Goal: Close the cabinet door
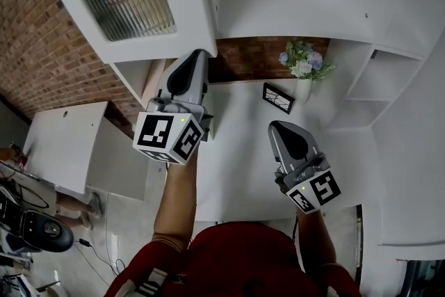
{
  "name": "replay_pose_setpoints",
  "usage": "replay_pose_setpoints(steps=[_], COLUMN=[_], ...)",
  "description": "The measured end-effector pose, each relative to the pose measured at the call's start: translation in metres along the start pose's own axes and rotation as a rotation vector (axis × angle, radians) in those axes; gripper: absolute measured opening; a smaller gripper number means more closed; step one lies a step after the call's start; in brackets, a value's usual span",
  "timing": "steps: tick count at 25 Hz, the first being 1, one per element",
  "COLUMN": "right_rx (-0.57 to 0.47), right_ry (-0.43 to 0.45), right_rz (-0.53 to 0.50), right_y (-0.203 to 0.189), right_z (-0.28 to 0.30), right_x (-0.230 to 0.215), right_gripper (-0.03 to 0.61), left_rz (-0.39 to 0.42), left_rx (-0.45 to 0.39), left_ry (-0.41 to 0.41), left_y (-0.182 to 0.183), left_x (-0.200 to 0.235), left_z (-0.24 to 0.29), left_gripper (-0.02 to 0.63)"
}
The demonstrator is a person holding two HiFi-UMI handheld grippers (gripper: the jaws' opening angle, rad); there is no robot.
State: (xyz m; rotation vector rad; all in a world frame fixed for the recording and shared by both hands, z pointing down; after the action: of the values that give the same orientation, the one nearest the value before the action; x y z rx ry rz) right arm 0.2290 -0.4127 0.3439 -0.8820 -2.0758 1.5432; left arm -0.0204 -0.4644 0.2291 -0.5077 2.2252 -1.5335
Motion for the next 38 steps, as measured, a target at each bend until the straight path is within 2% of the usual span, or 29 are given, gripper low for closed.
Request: replay_pose_setpoints(steps=[13,28,38], right_rx=[0.004,0.002,0.012], right_ry=[-0.045,-0.071,-0.072], right_rz=[-0.008,-0.021,-0.031], right_y=[-0.001,-0.002,-0.001], right_z=[0.001,0.003,0.002], right_x=[-0.012,-0.016,-0.011], right_gripper=[0.014,0.014,0.014], left_rz=[0.019,0.039,0.024], left_rx=[0.017,0.032,0.040], left_ry=[0.019,-0.050,-0.046], left_y=[-0.009,-0.018,-0.020], left_x=[0.012,0.009,0.012], left_z=[0.026,0.050,0.047], left_gripper=[0.003,0.003,0.003])
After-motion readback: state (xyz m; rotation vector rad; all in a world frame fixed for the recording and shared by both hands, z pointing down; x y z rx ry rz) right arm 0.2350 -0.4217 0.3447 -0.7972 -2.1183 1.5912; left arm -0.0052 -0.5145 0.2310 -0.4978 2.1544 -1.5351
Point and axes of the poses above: the fingertips, and each gripper's own axes: z forward along the fingers, x to its left, y out of its top, the point moved 10 cm from there along -z, backward along the fingers, and after that the axes turned 7 degrees about -y, right-handed, at the moved point
